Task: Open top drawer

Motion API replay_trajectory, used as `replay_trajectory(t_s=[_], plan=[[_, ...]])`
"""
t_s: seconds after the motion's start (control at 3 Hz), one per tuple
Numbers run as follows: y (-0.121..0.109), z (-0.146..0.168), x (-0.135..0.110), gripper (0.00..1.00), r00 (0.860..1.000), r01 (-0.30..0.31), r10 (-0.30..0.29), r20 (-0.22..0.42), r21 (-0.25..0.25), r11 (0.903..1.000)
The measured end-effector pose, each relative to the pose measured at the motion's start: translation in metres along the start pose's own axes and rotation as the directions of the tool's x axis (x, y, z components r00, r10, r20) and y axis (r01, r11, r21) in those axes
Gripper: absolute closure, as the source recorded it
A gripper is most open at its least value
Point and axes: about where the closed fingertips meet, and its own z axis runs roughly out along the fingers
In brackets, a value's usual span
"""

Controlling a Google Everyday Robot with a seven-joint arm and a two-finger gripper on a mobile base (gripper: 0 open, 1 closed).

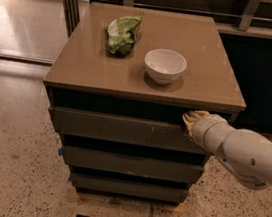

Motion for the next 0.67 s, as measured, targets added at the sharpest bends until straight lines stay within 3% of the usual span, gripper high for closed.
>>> replay_trajectory(t_s=[0.67], plan=[[0.009, 0.0, 0.026, 1.0, 0.997, -0.044, 0.046, -0.06, 0.034, 0.9985]])
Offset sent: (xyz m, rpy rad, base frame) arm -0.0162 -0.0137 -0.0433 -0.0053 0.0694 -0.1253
